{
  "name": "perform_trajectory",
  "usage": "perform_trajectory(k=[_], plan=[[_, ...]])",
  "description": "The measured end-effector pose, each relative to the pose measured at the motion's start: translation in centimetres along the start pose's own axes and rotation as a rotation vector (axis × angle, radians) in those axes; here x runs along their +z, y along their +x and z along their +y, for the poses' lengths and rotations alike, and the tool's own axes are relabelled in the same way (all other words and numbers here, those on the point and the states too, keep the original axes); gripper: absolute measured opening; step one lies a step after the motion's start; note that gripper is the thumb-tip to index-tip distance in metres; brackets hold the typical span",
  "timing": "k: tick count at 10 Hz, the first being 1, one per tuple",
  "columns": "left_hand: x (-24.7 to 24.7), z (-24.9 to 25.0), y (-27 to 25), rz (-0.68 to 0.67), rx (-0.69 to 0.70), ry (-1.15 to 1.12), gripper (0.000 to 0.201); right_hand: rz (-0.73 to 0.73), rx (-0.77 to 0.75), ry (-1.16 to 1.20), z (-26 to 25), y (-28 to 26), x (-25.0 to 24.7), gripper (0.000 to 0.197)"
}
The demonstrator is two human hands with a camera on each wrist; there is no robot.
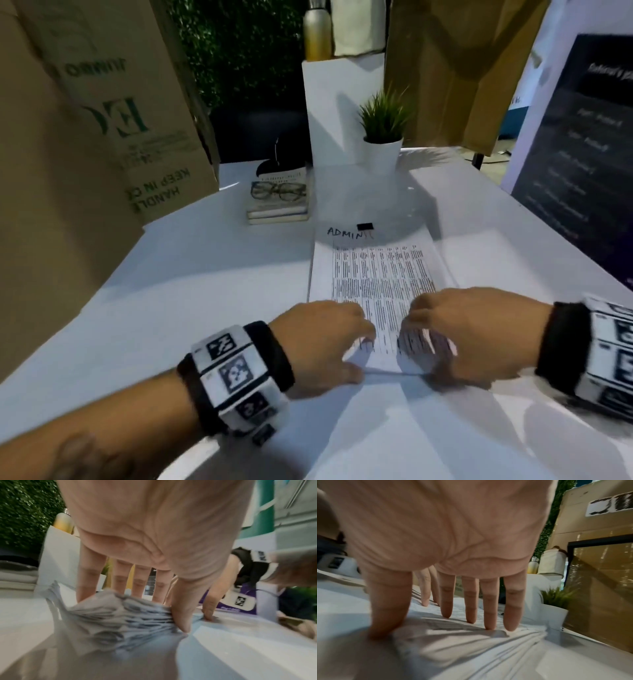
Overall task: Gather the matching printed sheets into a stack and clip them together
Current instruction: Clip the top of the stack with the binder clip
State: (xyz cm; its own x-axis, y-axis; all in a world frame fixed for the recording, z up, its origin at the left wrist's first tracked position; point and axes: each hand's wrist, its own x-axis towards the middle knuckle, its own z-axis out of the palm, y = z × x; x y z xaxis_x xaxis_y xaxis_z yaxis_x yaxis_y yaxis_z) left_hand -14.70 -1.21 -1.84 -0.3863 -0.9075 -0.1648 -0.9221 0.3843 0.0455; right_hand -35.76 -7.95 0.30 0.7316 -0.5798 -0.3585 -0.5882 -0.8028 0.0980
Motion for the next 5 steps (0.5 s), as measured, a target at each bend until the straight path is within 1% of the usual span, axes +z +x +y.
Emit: perform_trajectory(k=[2, 3, 4, 5], plan=[[-1.2, -3.9, 8.3, 0.049, -0.172, 0.035, 0.033, 0.104, 0.188, 0.018, 4.6, 6.9, -0.6, 0.047], [-1.7, -5.2, 10.9, 0.073, -0.257, 0.04, 0.02, 0.144, 0.301, 0.063, 6.3, 9.9, -0.4, 0.041], [-2.3, -6.5, 13.0, 0.077, -0.393, 0.074, 0.016, 0.202, 0.384, 0.046, 7.8, 12.3, -0.5, 0.034], [-1.7, -7.1, 14.0, 0.065, -0.44, 0.052, 0.021, 0.188, 0.377, 0.101, 7.8, 14.2, 0.6, 0.037]])
